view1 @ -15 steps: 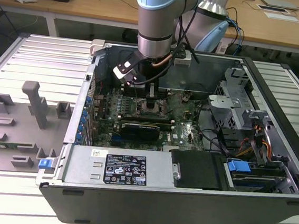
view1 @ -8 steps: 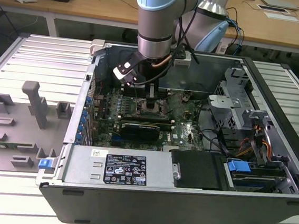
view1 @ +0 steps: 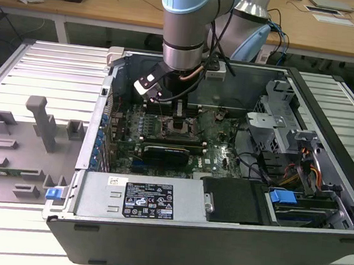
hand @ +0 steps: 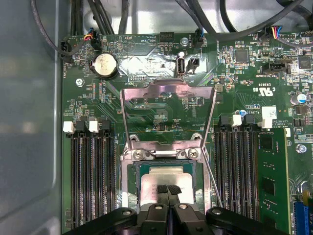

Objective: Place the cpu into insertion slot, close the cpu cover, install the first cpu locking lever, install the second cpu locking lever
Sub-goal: 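Place the cpu into insertion slot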

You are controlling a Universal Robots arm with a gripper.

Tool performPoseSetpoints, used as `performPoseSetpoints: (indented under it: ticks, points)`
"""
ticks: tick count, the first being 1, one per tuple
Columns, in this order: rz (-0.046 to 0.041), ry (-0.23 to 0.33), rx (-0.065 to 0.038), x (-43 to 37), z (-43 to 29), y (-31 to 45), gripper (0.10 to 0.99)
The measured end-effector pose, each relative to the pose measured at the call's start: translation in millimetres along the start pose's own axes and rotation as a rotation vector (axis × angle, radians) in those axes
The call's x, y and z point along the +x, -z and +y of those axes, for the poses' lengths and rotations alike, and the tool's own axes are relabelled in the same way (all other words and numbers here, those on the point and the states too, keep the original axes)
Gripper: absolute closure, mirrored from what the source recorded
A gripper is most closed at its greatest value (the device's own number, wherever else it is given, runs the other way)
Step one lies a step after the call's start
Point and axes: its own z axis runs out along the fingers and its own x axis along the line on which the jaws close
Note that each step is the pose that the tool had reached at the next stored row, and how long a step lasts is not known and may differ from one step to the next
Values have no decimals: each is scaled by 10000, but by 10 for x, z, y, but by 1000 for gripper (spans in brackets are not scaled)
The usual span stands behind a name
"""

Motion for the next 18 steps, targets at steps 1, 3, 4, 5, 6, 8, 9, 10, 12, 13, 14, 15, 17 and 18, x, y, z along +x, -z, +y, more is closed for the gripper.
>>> performPoseSetpoints:
  ticks: [1, 3, 4, 5, 6, 8, 9, 10, 12, 13, 14, 15, 17, 18]
  points:
    - [0, 0, 0, 0, 0, 0, 980]
    - [1, 0, -1, 0, 0, 1, 980]
    - [5, 0, -3, 1, 1, 5, 980]
    - [14, -1, -9, 2, 3, 17, 980]
    - [7, -1, -4, 1, 4, 32, 980]
    - [2, -1, -2, 0, 6, 71, 980]
    - [1, 0, -2, -1, 9, 102, 980]
    - [2, -1, -3, -1, 13, 146, 980]
    - [1, 0, -3, -1, 21, 234, 980]
    - [3, 0, -4, -2, 26, 289, 980]
    - [2, 0, -4, -2, 29, 321, 980]
    - [2, 0, -6, -2, 35, 384, 980]
    - [1, 0, -8, -3, 42, 464, 980]
    - [3, 0, -11, -3, 48, 532, 980]
